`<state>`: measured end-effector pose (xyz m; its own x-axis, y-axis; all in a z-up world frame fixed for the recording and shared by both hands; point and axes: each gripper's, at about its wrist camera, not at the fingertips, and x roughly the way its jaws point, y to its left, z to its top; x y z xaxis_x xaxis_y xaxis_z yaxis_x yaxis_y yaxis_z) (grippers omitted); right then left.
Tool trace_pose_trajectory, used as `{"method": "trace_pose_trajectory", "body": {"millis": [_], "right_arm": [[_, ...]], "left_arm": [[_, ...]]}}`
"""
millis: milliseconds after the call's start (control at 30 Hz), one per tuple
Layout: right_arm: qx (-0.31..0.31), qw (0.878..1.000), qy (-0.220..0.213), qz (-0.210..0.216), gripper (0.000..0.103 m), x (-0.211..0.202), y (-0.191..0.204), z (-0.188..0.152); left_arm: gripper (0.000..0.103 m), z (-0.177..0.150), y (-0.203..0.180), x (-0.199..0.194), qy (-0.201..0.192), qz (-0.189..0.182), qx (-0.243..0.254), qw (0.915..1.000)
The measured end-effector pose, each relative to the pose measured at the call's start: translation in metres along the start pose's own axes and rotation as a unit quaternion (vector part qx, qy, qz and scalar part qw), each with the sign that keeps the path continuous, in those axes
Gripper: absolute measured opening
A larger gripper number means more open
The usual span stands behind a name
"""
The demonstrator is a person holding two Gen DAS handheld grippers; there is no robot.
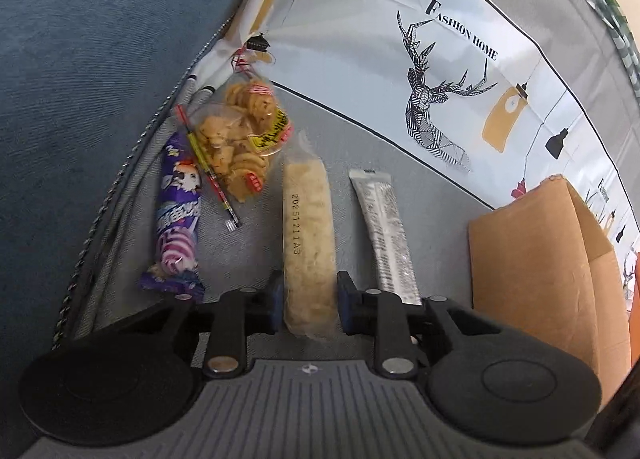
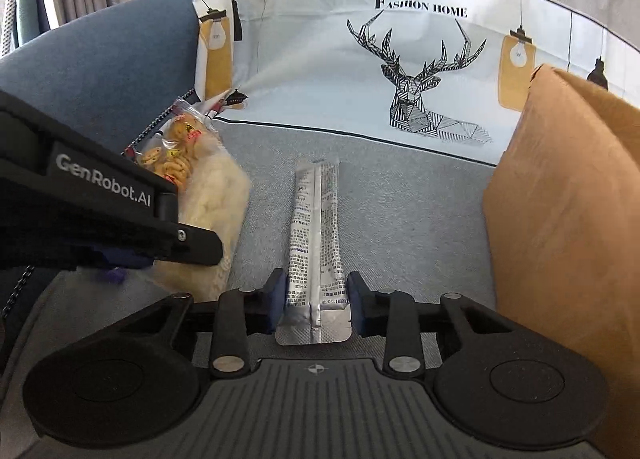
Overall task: Organize snacks
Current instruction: 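Grasp the rice-cracker bar with the left tool while the right tool grasps the silver stick packet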
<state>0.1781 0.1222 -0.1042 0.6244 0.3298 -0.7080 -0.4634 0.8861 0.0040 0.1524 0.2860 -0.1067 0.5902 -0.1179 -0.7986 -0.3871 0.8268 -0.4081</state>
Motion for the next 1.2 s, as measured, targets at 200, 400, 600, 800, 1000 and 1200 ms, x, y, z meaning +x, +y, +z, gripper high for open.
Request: {"method": "trace_pose_trajectory", "body": {"millis": [200, 400, 600, 800, 1000, 1200], "right_arm": [[0.003, 0.999, 0.029, 0.014, 0.034, -0.038, -0.005, -0.014], [0.008, 0.998, 0.061, 0.031, 0.034, -0.086, -0.005, -0.044], [0.015, 0.994, 0.103, 0.045, 0.034, -0.116, -0.004, -0.074], [-0.02, 0.996, 0.072, 0.045, 0.047, -0.118, -0.001, -0.071], [-0.023, 0.996, 0.074, 0.041, 0.047, -0.103, 0.001, -0.067], [-0.017, 0.996, 0.079, 0.037, 0.047, -0.088, 0.002, -0.065]], "left_arm": [[0.029, -0.022, 0.009, -0.028, 0.021, -0.026, -0.022, 0.9992], [0.029, -0.065, 0.009, -0.063, 0.06, -0.02, -0.028, 0.9976], [0.046, -0.083, 0.0, -0.096, -0.002, 0.049, 0.013, 0.9987], [0.047, -0.084, -0.018, -0.085, 0.01, 0.069, 0.057, 0.996], [0.047, -0.084, -0.026, -0.072, 0.025, 0.092, 0.079, 0.9923], [0.047, -0.085, -0.031, -0.067, 0.024, 0.108, 0.102, 0.9886]]}}
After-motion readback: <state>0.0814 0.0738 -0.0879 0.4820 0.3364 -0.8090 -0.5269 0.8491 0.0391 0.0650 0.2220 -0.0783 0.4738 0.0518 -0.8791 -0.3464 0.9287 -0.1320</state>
